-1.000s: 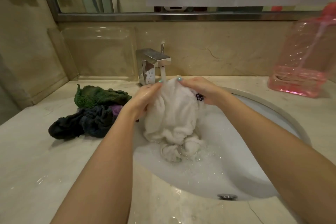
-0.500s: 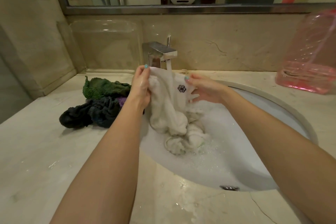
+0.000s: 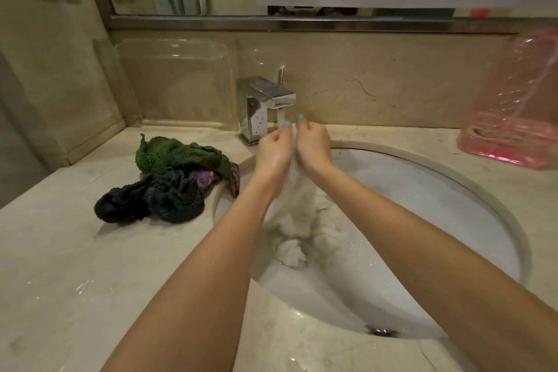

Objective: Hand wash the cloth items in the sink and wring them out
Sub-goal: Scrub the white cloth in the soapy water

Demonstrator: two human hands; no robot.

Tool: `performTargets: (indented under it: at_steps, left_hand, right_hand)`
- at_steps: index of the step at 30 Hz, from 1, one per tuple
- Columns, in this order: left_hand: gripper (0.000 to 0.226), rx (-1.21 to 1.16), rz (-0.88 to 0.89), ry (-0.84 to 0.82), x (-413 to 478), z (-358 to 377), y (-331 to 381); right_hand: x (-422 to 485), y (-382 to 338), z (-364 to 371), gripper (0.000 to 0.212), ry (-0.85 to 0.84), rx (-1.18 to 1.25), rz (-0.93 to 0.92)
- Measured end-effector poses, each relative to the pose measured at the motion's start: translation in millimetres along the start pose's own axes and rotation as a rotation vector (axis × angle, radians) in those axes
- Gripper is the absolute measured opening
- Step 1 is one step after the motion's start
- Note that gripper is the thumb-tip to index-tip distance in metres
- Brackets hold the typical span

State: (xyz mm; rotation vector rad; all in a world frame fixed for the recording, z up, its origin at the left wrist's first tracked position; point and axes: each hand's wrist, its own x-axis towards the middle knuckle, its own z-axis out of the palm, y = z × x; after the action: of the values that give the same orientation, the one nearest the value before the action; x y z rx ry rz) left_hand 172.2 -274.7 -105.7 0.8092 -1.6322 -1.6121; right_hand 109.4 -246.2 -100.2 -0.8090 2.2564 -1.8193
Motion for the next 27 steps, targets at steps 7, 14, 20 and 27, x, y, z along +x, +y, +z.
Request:
performTargets:
  at_steps: [7,14,20,27]
  left_hand:
    - [0.029,-0.045,-0.084,0.143,16.7,-22.4,-7.1]
    - [0.036,-0.095,0.071,-0.073,-5.9,-3.1,17.2]
    - [0.024,0.065,0.251,-0.044,-3.3,-20.3,18.2]
    - [0.064,0.189,0.22,-0.267,-14.6,-22.2,33.3]
  right_hand:
    - [-36.1,-6.0,16.5,0.047,-0.115,-0.008,-0.125]
    - [4.4,19.5,-17.2,0.047,-0.012,-0.189,-0.023]
    - [-8.0,1.3,-63.5,0.038,-0.674,-0.159,-0.033]
    - [-17.4,-11.9,-92.5,0.019,-0.579,0.018,-0.168]
